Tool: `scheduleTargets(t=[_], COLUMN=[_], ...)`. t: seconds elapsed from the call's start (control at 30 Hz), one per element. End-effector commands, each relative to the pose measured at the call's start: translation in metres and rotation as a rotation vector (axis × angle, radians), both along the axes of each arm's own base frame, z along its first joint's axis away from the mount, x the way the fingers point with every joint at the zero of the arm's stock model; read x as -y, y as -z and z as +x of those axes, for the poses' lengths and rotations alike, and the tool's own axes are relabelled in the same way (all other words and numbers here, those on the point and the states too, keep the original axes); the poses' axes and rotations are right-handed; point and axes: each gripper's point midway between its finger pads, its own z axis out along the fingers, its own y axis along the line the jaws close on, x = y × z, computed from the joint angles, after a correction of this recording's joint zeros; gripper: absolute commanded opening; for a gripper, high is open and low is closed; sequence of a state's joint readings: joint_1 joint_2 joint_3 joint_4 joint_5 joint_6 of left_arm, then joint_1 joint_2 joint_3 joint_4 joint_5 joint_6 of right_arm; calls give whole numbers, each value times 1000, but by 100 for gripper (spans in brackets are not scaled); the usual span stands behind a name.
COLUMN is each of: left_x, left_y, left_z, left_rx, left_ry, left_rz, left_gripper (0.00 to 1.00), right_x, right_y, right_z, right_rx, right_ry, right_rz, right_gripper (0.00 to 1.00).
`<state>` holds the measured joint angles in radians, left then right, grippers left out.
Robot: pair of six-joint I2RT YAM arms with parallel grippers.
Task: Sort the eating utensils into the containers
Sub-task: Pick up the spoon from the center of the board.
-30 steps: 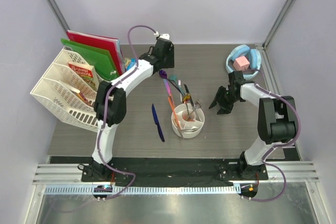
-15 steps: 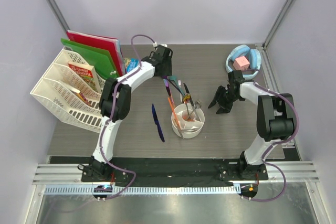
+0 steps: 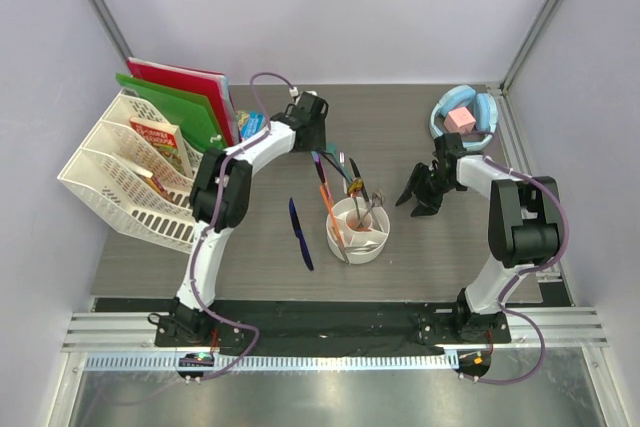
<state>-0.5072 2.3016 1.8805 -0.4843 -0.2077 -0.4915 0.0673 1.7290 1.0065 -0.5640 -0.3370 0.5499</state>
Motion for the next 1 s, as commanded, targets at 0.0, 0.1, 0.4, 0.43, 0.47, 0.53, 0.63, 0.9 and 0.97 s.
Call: scheduleTargets(t=[0.0,0.1,0.4,0.43,0.47,0.53,0.63,0.9,0.97], left_x=[2,2,4,5,6,6,14,23,27], left_y=[9,20,37,38,37,39,37,43,41], left_z=[13,19,33,34,34,35,32,25,22], left_rx=[18,0,7,7,8,5,8,-4,-9], left_ry=[-20,-26,-17,-17,-16,-16,12,49,73], left_rz=[-32,-45,-93,-97,-102,-113,-151,-204,-224], left_gripper=[57,56,56,56,54,48,28,3,0], right_x=[5,7,10,11,11,11,11,10,10], right_y=[4,3,6,6,6,6,7,7,8], right_z=[1,1,0,0,-1,-2,-1,1,0], right_rx=[-13,-18,-37,-37,-39,-43,-43,-43,-47], right_ry=[-24,-32,-44,-45,-46,-49,-49,-50,-49], right_rz=[-20,-28,-45,-45,-47,-49,-48,-43,-42], right_gripper=[56,56,56,56,56,56,56,56,56])
